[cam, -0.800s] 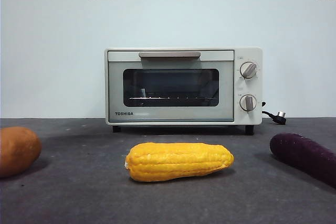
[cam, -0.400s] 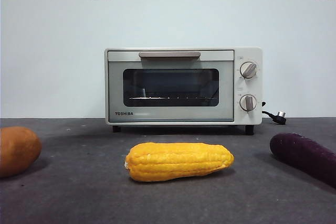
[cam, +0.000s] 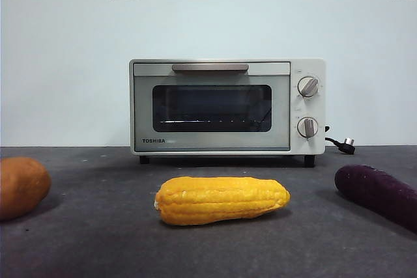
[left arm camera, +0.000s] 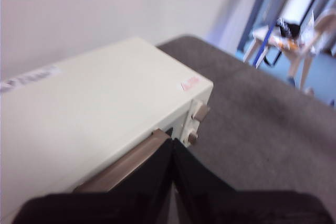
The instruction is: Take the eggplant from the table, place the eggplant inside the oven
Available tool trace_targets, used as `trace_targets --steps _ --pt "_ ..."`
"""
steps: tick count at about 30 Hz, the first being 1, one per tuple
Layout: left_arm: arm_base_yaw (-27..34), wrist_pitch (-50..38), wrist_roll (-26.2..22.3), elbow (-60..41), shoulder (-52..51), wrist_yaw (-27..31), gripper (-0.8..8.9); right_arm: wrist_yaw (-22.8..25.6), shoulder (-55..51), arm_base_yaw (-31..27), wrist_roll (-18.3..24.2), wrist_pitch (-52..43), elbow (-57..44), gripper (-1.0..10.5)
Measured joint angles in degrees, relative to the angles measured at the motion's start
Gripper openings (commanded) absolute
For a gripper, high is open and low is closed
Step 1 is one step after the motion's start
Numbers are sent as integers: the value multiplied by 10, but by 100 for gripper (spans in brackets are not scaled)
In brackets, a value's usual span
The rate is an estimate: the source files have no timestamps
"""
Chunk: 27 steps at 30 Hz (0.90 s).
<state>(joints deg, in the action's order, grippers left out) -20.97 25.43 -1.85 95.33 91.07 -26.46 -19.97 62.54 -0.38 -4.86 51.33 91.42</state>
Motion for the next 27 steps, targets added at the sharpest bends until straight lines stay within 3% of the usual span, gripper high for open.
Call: trace_targets --steps 10,27 --pt "-9 10 -49 10 122 41 -6 0 11 0 6 0 0 629" --pt "-13 -16 -93 10 134 83 -6 0 25 0 16 7 0 629"
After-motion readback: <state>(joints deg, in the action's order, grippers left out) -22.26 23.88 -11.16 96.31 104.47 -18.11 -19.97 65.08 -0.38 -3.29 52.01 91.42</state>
